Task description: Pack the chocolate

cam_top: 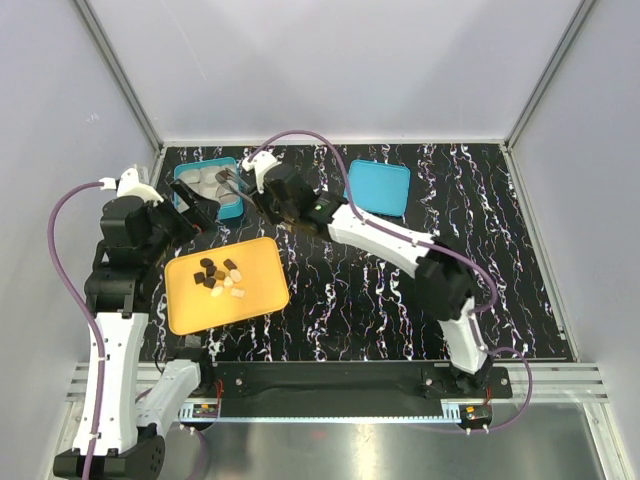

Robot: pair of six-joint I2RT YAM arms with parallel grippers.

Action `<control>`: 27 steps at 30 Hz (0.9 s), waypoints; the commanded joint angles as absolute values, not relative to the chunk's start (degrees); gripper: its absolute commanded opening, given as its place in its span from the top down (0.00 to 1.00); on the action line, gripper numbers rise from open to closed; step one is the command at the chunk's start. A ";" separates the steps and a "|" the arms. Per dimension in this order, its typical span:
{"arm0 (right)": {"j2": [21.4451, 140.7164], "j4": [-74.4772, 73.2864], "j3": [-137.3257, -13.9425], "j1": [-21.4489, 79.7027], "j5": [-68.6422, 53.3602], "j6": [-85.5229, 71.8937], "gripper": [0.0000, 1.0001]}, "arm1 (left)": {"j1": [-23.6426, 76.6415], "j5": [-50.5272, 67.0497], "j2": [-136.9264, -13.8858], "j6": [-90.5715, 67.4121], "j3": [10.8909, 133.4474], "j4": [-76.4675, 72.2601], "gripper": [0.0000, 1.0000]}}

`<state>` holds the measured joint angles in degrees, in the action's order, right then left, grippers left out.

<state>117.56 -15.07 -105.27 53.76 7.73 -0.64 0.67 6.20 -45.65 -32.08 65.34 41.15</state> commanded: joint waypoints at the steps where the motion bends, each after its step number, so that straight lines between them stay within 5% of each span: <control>1: 123.20 -16.43 -112.93 53.61 5.28 2.55 0.75 | 0.35 5.36 -45.70 -31.99 66.27 40.52 0.01; 27: 135.61 -17.31 -121.20 51.68 3.60 1.93 0.73 | 0.35 5.98 -44.03 -30.94 62.14 39.82 0.01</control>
<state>134.74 -19.38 -117.86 52.53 3.40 1.65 0.64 6.04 -44.93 -31.62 62.19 41.21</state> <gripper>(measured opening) 0.403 0.988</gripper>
